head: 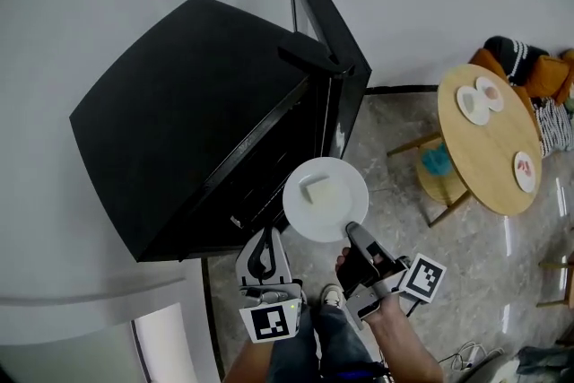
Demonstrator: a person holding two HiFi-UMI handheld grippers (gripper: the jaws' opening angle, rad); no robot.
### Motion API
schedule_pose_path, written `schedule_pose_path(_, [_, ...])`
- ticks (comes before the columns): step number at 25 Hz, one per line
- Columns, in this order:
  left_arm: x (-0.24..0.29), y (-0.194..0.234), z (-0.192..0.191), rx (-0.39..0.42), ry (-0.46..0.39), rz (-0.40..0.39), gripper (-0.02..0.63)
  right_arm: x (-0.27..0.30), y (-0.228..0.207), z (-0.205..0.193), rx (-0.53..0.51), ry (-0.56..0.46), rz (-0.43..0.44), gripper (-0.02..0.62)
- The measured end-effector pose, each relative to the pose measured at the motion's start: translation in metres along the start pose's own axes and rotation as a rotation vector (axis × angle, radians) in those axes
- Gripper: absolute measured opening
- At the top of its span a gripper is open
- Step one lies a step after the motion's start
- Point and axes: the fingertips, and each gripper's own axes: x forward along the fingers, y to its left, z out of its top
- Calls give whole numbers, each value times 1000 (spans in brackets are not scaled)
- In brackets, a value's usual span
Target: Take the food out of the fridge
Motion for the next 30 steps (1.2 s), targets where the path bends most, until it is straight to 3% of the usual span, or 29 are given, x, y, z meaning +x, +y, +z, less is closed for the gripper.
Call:
schedule_pose_path(21, [-17,-13,84,-14,-56,-35,14,-35,99,10,-52,-21,22,32])
schedule_pose_path(30, [-20,-12,111,15,-71,-52,14,-50,126,4,-95,11,10,32])
